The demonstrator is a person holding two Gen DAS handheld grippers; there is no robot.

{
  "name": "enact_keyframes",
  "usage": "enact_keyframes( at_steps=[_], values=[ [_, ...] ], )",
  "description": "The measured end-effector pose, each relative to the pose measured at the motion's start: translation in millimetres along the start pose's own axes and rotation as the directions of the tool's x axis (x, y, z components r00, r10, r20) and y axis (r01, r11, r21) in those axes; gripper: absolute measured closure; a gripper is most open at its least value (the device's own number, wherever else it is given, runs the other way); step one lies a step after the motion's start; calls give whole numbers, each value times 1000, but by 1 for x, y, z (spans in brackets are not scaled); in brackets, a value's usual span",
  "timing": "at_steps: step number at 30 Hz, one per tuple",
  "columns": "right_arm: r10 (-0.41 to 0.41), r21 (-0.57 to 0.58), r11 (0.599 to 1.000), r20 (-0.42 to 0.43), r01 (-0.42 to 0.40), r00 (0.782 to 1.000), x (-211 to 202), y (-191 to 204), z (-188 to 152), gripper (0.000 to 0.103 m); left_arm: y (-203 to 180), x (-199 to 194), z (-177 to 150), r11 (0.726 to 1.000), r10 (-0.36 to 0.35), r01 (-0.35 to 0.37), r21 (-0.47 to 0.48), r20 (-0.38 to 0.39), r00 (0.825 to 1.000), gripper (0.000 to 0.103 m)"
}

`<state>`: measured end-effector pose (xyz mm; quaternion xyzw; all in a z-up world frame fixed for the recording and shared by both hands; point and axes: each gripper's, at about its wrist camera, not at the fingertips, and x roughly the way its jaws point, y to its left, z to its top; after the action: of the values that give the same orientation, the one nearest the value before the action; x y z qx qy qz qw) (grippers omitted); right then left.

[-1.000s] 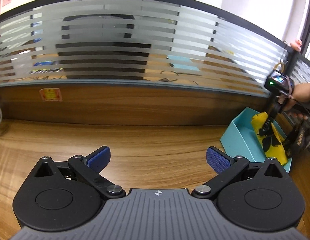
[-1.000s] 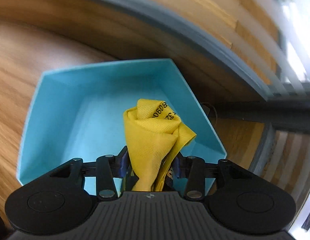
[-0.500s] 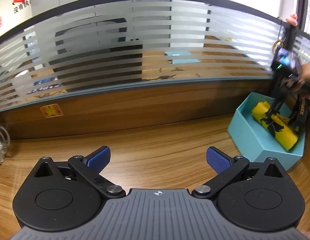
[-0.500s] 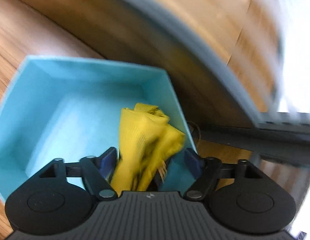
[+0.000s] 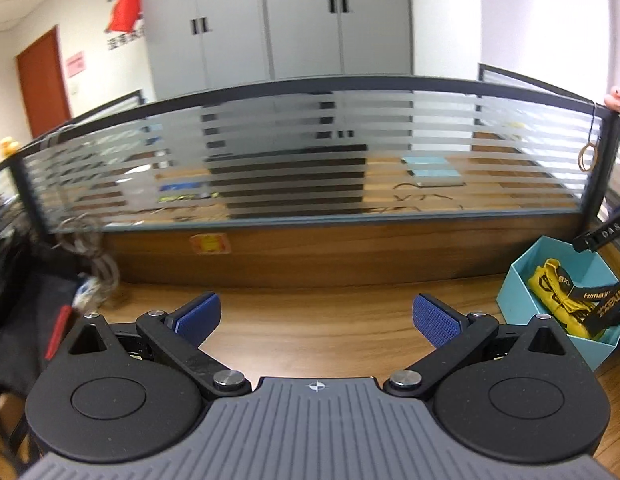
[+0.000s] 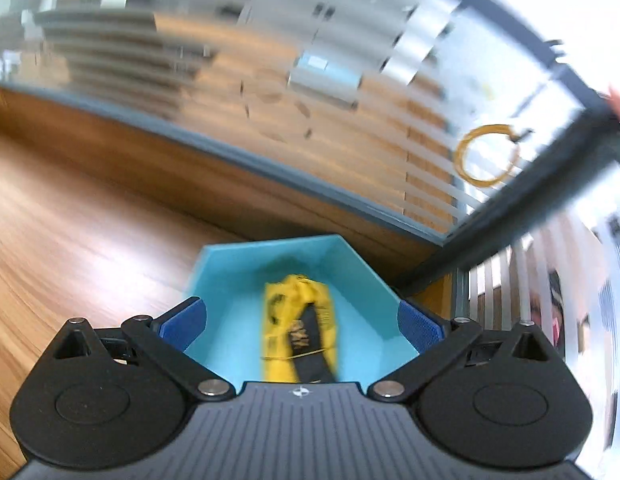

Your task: Fold shopping bag

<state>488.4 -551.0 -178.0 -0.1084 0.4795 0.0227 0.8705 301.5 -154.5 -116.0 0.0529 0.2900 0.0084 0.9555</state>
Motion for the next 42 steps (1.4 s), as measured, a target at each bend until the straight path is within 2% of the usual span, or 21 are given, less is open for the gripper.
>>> enact_keyframes(
  at_steps=[2,3,5,10,13,18,22,25,27,31,36,40,42],
  values=[
    [11,35,999,26,-12,1000,-23,16,-10,0,-3,-13,-2,1000,18,-18,3,1,1000,0],
    [17,52,998,39,-19,999,-35,24,-16,0,-8,-25,-3,998,68,-69,16,8,998,0],
    [27,86,996,65,-33,998,-58,40,-26,0,-15,-37,-3,992,122,-122,26,18,992,0],
    [48,170,983,132,-70,990,-117,80,-52,0,-24,-67,-14,983,175,-177,43,52,983,0],
    [58,218,971,172,-95,983,-152,104,-68,0,-22,-85,-28,986,149,-152,62,55,987,0],
    [-16,264,963,245,-51,969,-214,138,-116,0,-8,-116,-50,989,85,-94,110,82,993,0],
    [-82,299,954,290,-9,954,-264,178,-142,0,31,-160,-70,991,57,-70,112,116,992,0],
    [-142,332,943,330,26,933,-313,222,-163,0,63,-189,-76,994,82,-92,62,146,986,0],
    [-178,354,934,369,39,912,-345,250,-178,0,83,-206,-79,996,87,-91,18,153,984,0],
    [-184,369,930,450,6,874,-393,291,-205,0,110,-244,-79,996,83,-80,-23,180,980,0],
    [-269,387,921,527,54,807,-445,329,-232,0,132,-284,-81,997,77,-72,-29,223,972,0],
    [-276,391,919,550,49,788,-467,342,-248,0,148,-301,-86,997,6,9,-74,202,979,0],
    [-279,392,919,562,46,779,-477,349,-256,0,153,-304,-90,996,-7,23,-91,179,984,0]
  ],
)
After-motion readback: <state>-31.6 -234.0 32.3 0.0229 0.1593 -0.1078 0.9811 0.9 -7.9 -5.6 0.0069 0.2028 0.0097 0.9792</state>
